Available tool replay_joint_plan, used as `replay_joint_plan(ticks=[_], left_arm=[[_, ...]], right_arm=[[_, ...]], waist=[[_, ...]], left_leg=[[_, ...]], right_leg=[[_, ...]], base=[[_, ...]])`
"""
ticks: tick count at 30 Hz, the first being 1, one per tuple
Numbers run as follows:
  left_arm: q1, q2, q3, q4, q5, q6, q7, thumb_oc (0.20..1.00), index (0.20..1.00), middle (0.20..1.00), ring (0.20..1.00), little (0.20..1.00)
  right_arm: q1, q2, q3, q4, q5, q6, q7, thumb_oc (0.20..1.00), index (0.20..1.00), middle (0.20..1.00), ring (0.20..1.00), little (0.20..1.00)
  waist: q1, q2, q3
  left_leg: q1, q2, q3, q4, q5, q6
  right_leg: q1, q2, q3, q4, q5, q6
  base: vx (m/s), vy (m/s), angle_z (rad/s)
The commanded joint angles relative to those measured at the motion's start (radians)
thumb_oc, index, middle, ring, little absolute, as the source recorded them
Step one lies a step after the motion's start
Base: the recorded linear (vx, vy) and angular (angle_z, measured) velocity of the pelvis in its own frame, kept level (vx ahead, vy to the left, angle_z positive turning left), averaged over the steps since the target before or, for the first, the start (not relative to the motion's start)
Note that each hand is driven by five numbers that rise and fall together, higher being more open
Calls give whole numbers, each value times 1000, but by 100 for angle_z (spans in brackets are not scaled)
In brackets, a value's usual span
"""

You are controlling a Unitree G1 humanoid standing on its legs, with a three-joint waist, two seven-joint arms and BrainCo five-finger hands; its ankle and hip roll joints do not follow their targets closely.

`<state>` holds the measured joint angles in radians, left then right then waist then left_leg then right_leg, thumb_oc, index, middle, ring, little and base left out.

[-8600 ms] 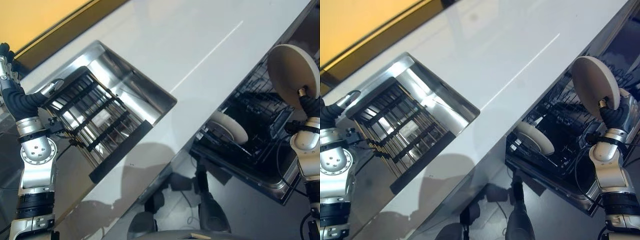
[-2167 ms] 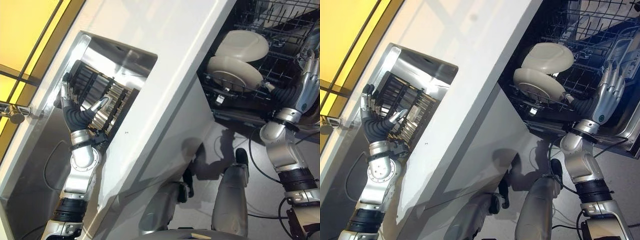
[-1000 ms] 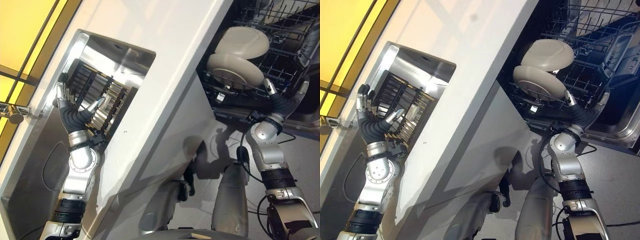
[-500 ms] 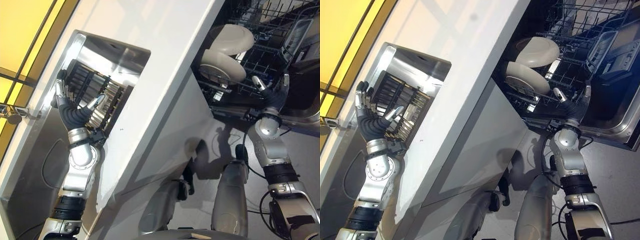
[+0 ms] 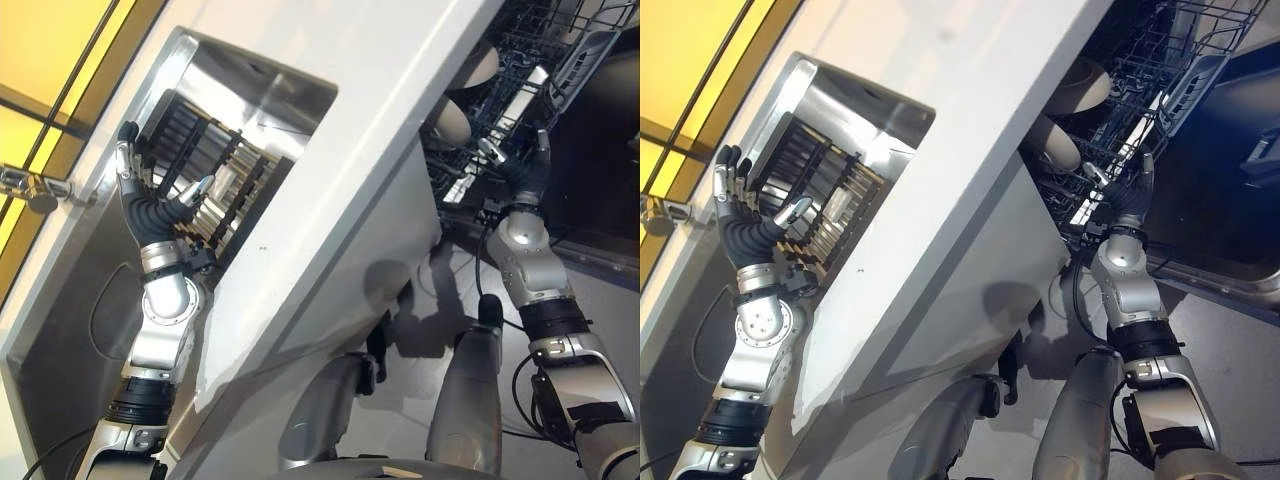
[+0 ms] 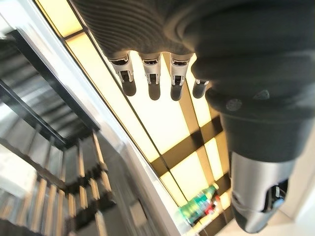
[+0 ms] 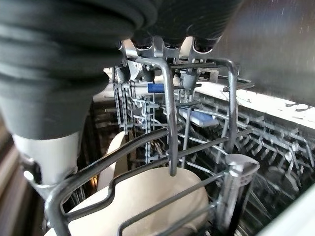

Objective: Pick up plates and place into dishwasher.

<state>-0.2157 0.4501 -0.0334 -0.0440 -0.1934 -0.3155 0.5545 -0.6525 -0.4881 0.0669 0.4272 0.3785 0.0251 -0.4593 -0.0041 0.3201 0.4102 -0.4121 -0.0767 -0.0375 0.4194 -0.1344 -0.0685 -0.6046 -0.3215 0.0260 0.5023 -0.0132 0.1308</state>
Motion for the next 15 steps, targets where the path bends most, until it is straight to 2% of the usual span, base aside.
replay_joint_plan(ticks=[1,2,8,15], left_arm=[[6,79,27,-27,-36,-29,-2,1000,1000,1000,1000,1000],[6,84,28,-28,-40,-30,-5,1000,1000,1000,1000,1000],[2,106,40,-30,-50,-27,-13,1000,1000,1000,1000,1000],[-26,136,42,-11,-45,-28,-20,1000,1000,1000,1000,1000]], right_arm=[[-203,70,199,-12,-12,-44,136,1000,1000,1000,1000,1000],[-210,72,199,0,-8,-48,135,1000,1000,1000,1000,1000],[-234,76,200,28,18,-75,139,1000,1000,1000,1000,1000],[-246,91,203,52,58,-117,132,1000,1000,1000,1000,1000]], waist=[[85,13,47],[91,11,46],[116,-19,46],[119,-43,63]], left_leg=[[-67,-37,29,-2,95,34],[-64,-37,26,7,84,34],[-76,-36,20,22,83,39],[-93,-29,18,38,76,46]], right_leg=[[101,-54,20,-37,-8,-55],[107,-56,16,-28,-19,-55],[127,-64,-5,-60,10,-52],[123,-49,-11,-65,22,-50]], base=[[50,-76,21],[45,-51,15],[23,-79,16],[-17,-90,6]])
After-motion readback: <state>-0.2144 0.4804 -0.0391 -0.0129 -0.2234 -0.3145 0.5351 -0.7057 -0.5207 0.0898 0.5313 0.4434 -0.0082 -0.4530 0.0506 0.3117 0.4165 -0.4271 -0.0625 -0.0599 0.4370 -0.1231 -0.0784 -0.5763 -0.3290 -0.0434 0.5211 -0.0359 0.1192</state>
